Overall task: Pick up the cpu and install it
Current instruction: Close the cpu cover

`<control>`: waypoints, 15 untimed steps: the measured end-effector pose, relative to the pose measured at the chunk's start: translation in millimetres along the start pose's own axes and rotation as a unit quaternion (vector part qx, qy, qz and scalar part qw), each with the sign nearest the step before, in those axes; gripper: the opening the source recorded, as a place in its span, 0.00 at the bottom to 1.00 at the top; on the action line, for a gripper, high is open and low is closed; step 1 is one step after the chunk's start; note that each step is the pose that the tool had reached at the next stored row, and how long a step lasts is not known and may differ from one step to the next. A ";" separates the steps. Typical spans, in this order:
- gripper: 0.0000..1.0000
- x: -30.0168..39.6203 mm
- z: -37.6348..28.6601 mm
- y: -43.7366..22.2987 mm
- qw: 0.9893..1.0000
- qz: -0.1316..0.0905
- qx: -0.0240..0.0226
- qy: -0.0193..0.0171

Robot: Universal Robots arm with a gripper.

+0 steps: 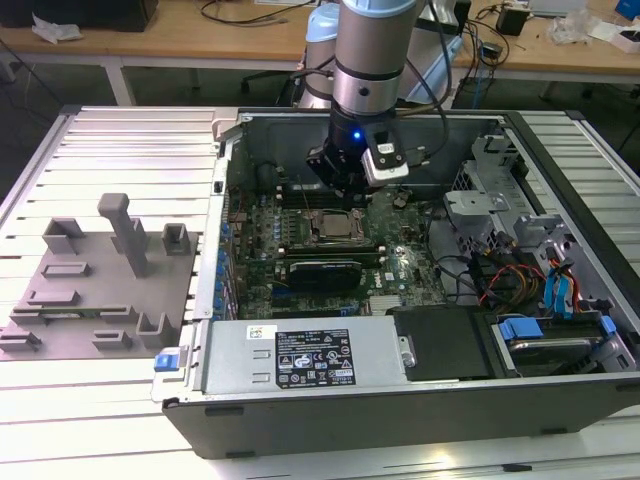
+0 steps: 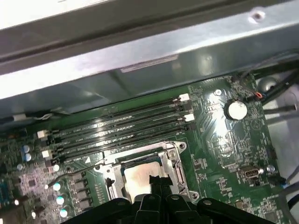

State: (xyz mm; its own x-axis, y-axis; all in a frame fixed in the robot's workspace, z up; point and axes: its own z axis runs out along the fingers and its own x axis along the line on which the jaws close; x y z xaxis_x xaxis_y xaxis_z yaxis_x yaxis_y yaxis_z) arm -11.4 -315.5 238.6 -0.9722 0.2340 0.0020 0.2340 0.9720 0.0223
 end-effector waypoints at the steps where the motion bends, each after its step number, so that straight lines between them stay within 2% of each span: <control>1: 0.11 0.0 0.1 0.0 1.000 -0.008 0.000 0.000; 3: 0.11 0.0 0.5 0.0 1.000 -0.027 0.000 0.001; 4: 0.11 0.0 1.1 0.0 0.999 -0.046 0.000 0.001; 6: 0.11 0.0 1.7 0.0 0.998 -0.066 0.000 0.001; 8: 0.11 0.0 2.4 0.0 0.996 -0.086 0.000 0.002; 10: 0.11 0.0 3.4 0.0 0.993 -0.116 0.000 0.003; 12: 0.11 0.0 3.9 0.0 0.989 -0.147 0.001 0.003; 15: 0.11 0.0 4.0 0.0 0.989 -0.148 0.000 0.003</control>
State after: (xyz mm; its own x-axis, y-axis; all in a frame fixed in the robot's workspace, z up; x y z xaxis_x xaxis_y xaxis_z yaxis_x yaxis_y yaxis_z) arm -11.3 -315.4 234.6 -0.9981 -0.0609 0.0019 -0.0608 0.9979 0.0219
